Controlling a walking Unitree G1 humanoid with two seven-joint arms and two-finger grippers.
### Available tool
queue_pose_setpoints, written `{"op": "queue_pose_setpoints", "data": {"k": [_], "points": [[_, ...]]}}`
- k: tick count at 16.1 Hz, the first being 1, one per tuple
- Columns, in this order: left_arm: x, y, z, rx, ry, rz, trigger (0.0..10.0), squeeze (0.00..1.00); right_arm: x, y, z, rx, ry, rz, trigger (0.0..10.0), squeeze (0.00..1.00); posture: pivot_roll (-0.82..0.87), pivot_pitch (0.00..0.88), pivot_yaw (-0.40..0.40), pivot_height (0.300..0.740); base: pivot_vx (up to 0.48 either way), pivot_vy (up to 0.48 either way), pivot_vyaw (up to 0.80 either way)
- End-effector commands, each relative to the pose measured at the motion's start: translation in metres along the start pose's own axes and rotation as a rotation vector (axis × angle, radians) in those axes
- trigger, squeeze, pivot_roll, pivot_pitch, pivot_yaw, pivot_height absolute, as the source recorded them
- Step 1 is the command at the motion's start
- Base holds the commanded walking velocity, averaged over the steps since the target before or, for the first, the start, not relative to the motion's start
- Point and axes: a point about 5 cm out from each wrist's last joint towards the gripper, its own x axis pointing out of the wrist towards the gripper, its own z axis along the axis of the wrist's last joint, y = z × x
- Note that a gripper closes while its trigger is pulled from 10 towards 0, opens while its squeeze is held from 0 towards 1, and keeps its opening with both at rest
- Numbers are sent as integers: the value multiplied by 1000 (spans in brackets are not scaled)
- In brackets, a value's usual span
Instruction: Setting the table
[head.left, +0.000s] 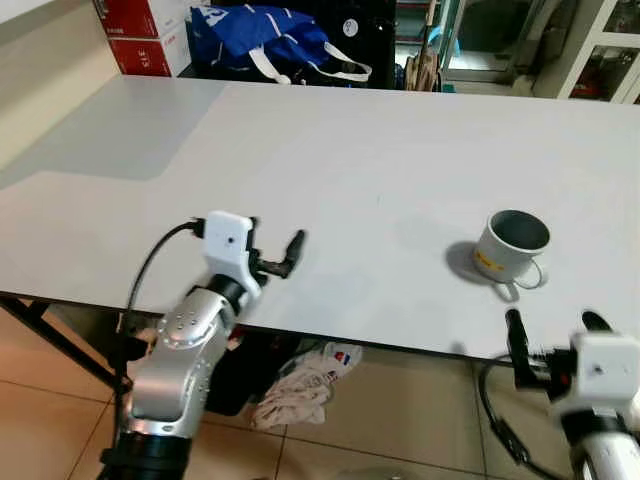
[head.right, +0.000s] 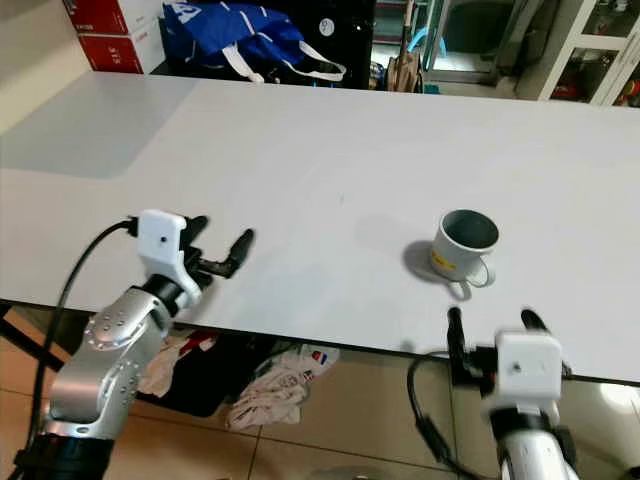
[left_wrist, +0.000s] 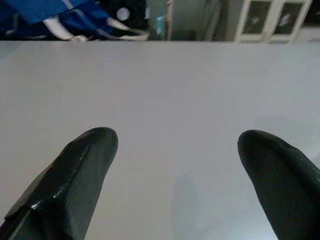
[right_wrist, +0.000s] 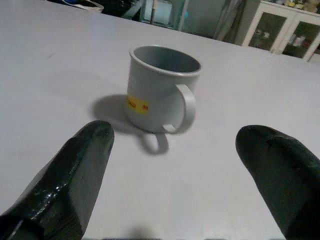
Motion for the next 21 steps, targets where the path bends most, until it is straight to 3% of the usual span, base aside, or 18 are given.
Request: {"op": "queue_pose_setpoints", "data": {"k": [1,4,5,7,8,11,14,21], "points": [[-4,11,-1,49,7,42,10000,0,-3,1,5,47,-27,-10,10000,0,-157,13,20,740,0,0,0],[-19,15,-10,7,43,17,10000,0,0,1,7,89,-57,-42,10000,0,-154,11,21,740,0,0,0],[-29,-4,-13,-100,71,-121,10000,0,11,-1,4,86,-75,-60,10000,0,-139,1,23,740,0,0,0],[-38,-17,-9,-211,82,-224,10000,0,19,-3,1,81,-90,-70,10000,0,-127,1,27,740,0,0,0],[-43,-21,1,-269,60,-217,10000,0,26,-3,-2,86,-88,-67,10000,0,-114,0,27,740,0,0,0],[-43,-12,1,-117,16,-93,10000,0,28,3,-5,100,-78,-41,10000,0,-108,0,20,740,0,0,0],[-57,-1,-3,-14,53,-2,10000,0,21,2,-8,89,-67,-7,10000,0,-103,0,8,740,0,0,0],[-74,10,-7,31,61,89,10000,0,11,6,-6,104,-48,79,10000,0,-97,0,-12,740,0,0,0]]}}
